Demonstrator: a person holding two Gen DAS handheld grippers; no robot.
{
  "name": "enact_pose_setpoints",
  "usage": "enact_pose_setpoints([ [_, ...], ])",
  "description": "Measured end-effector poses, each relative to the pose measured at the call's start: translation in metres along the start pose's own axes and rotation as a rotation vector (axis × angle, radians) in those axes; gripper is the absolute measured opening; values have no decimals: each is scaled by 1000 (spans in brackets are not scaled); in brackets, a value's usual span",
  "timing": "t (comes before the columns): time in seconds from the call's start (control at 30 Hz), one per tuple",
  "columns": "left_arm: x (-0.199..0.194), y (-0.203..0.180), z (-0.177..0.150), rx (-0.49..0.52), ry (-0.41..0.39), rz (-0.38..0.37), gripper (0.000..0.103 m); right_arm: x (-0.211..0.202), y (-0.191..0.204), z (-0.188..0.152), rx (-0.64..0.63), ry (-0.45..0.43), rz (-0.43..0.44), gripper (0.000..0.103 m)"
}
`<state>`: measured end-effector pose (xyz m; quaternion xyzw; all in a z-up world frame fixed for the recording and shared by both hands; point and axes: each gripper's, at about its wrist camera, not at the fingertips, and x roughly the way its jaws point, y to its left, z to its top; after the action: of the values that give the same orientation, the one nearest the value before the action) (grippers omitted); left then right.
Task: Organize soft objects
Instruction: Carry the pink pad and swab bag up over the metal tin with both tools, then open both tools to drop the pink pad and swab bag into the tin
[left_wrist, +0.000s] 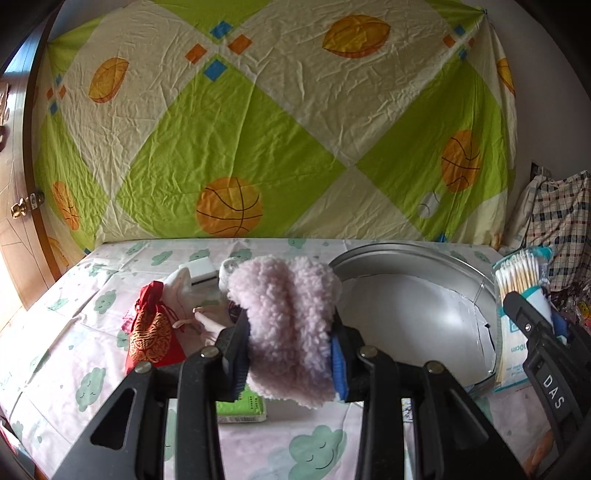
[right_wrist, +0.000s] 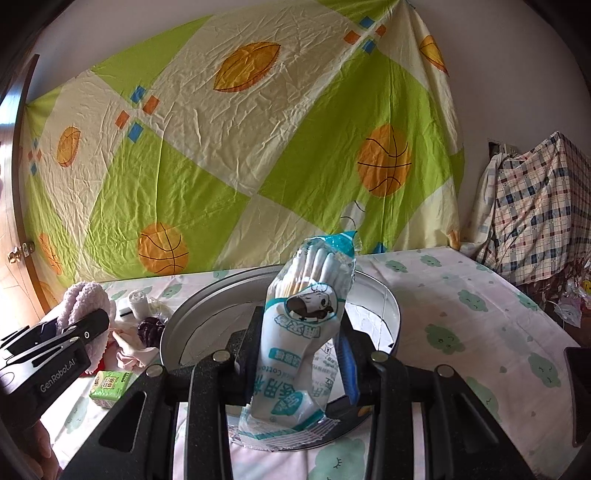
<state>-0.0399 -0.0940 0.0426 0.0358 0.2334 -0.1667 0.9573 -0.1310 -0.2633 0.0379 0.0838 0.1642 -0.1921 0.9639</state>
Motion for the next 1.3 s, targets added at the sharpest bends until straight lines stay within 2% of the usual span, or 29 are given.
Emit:
enact_pose_setpoints([
  [0.43,10,-40,7,46,-17,-49,35,18,-17,7,-39,19,-54,38],
  [0.93,45,-72,6,53,36,-105,35,59,-31,7,-87,86,-112,38],
  [1.3,74,-79,4,53,84,-110,35,87,-34,5,-102,139,-104,38],
])
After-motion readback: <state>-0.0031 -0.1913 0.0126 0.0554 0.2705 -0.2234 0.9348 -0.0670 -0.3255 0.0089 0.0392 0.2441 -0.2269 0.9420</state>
